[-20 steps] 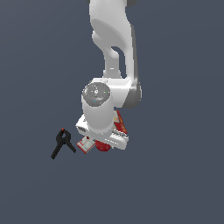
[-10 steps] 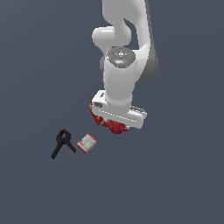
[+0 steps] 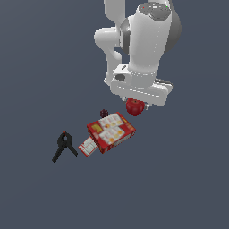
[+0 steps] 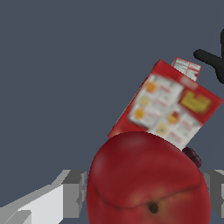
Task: Pick up a designated object from a clutter of objects.
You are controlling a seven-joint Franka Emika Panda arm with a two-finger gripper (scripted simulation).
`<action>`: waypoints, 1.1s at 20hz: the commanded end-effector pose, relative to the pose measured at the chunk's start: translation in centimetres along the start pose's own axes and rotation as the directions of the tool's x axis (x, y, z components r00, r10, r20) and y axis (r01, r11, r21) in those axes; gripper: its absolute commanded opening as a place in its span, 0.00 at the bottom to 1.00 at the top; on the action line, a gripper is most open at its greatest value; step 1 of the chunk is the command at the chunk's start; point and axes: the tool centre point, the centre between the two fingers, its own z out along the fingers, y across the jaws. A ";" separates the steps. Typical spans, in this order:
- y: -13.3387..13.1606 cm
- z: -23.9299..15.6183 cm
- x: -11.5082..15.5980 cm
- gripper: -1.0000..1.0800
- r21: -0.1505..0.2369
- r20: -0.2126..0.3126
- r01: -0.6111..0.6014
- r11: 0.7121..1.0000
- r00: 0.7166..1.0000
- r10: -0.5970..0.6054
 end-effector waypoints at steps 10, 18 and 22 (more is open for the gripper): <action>-4.2 -8.2 -8.3 0.00 0.000 0.002 0.000 1.000 1.000 0.000; -6.0 -11.3 -11.3 0.00 0.001 0.005 0.000 1.000 1.000 0.000; -6.3 -11.8 -11.6 0.00 0.002 0.005 0.000 1.000 1.000 0.000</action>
